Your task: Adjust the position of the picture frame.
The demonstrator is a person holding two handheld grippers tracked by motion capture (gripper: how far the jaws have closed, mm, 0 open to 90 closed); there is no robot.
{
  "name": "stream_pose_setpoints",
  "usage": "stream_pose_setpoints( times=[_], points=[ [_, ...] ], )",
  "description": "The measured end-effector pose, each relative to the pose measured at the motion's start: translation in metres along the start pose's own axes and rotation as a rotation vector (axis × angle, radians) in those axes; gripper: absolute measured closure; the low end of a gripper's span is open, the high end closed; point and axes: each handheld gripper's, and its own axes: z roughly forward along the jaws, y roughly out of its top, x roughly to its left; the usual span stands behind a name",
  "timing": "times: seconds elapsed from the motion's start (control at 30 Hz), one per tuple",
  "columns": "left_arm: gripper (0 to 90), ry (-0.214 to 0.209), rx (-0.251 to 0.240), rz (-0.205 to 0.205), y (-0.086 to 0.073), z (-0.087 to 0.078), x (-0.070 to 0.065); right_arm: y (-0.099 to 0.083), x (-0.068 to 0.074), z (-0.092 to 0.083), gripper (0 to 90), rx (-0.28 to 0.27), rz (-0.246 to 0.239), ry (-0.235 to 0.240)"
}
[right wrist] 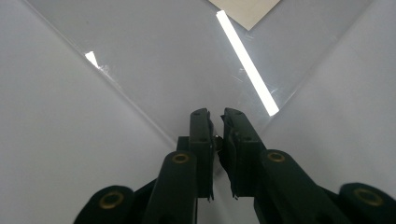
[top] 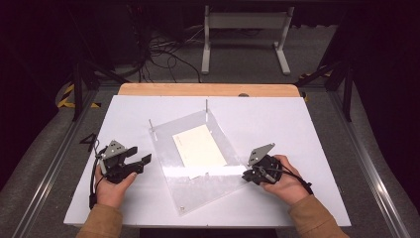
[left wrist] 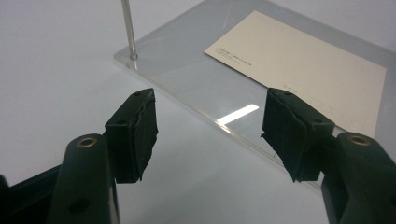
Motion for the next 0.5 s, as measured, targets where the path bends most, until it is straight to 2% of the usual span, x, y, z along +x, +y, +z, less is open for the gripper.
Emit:
stream_pose_setpoints(
  times=[0.23,0.5],
  points=[
    [35.7,-0.001,0.01,-0.005,-0.0008,0.0006,0.0007,-0.0007,-0.002,-0.0001,83.2,-0.003,-0.009,0.008],
    [35.7,-0.001,0.007,-0.01,-0.0011,0.001,0.0013,-0.0006,0.0006,-0.0014,83.2,0.012,-0.06,0.006]
  ],
)
